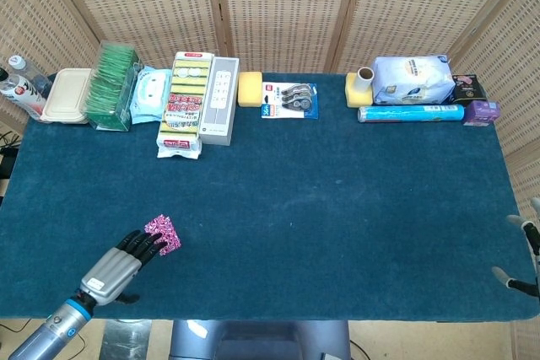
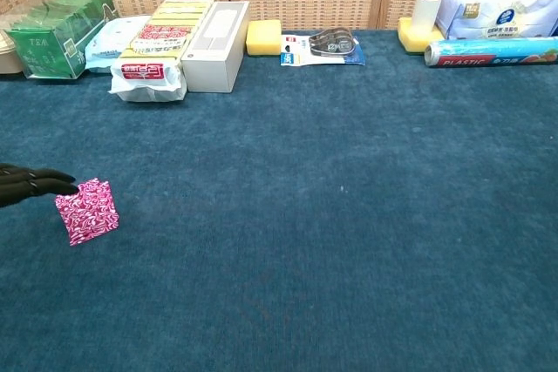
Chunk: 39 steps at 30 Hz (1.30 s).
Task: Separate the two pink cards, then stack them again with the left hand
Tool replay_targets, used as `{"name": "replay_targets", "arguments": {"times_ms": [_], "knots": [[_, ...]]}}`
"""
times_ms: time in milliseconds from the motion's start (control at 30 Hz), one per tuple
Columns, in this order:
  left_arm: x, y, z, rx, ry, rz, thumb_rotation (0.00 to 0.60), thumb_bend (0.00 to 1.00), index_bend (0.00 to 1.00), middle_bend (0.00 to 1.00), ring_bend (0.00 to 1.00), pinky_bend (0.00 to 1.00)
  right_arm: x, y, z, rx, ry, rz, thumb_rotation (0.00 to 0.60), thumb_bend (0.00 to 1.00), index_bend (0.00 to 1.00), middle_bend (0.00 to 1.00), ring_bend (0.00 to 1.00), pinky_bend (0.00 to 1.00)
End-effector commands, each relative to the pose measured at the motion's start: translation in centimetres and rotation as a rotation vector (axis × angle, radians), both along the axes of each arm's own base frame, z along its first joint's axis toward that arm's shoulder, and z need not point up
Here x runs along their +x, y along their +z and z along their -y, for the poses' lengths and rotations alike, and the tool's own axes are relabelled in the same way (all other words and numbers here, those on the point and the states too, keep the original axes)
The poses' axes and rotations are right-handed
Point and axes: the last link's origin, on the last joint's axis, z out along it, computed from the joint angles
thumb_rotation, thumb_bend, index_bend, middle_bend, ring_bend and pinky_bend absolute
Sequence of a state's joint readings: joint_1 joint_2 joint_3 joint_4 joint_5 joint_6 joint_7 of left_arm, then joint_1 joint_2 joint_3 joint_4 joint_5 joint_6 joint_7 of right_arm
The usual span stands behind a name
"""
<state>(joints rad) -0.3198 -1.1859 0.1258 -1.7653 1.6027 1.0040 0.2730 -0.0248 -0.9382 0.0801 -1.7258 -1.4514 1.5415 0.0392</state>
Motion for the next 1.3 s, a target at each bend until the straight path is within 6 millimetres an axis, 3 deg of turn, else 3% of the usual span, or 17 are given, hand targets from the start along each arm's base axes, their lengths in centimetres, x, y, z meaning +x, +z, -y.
{"name": "replay_targets", "arguments": {"times_ms": [33,800,1300], "knots": [[0.7,-0.6,-0.6,-0.035,0.020,0.005,0.600,0.11,0.00,0.00,0.00,0.00,0.0,0.2,0.0,-0.004,0.001,0.004,0.600,0.00,0.21,0.03,0.00,0.00],[-0.7,-1.9,-2.1,-0.085,0.130,-0.033,0.600,0.11,0.00,0.00,0.00,0.00,0.0,0.1,0.0,-0.007,0.006,0.035,0.600,0.00,0.21,0.03,0.00,0.00],[0.8,-3.3,-3.4,-0.109,0.139,-0.032,0.600,0.11,0.00,0.00,0.00,0.00,0.0,0.3,-0.1,-0.007,0.007,0.050,0.600,0.00,0.21,0.02,0.00,0.00]]}}
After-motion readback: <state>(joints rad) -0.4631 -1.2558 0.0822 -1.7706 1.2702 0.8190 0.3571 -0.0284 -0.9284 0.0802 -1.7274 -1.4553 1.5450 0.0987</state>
